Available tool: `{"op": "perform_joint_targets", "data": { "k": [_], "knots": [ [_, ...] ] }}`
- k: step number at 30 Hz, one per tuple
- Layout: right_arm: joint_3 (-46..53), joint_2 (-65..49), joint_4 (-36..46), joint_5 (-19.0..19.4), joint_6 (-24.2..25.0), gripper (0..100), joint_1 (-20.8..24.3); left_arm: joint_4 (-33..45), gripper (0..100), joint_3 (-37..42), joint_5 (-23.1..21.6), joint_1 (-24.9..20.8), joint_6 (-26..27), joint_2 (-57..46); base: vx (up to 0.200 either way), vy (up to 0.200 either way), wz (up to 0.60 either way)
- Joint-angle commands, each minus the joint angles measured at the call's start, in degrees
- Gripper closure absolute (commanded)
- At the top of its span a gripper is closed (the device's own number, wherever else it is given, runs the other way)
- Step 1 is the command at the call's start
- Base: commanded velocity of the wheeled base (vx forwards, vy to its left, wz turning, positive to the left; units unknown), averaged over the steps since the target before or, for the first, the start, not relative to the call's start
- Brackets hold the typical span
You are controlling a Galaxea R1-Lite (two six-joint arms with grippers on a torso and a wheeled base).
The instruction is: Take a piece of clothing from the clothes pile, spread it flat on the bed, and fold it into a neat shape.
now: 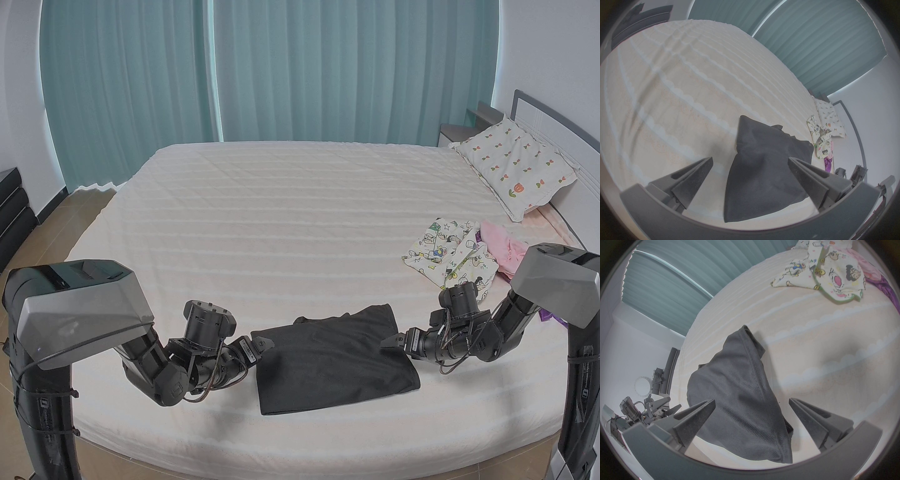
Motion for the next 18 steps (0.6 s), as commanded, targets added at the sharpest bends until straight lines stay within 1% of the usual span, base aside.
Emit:
{"op": "perform_joint_targets", "data": {
  "k": [1,3,5,8,14,15,18],
  "knots": [
    [-4.9,2.6,1.7,1.6,0.6,0,-0.3,-6.8,0,4.8,0.3,1.3,-1.6,2.1,0.0,0.0,0.0],
    [-8.3,5.8,1.4,-0.5,0.5,0,0.3,-10.9,0,7.7,0.5,3.2,-1.6,1.6,0.0,0.0,0.0],
    [-8.7,6.9,1.7,-2.8,0.7,0,0.6,-14.0,0,10.0,0.2,4.2,-1.9,1.2,0.0,0.0,0.0],
    [-8.7,6.5,1.7,-2.0,0.4,0,0.9,-15.6,0,10.1,0.2,4.5,-2.3,1.4,0.0,0.0,0.0],
    [-8.7,6.8,1.3,-1.7,-0.5,0,1.0,-15.6,0,9.9,-0.3,4.5,-2.4,1.5,0.0,0.0,0.0],
    [-9.0,7.2,1.0,-1.7,-1.4,0,2.6,-15.6,0,10.0,-0.3,4.5,-2.8,1.4,0.0,0.0,0.0],
    [-9.2,8.8,0.0,-1.9,-2.7,0,4.6,-15.6,0,10.0,-0.2,4.4,-4.2,1.3,0.0,0.0,0.0]
  ]
}}
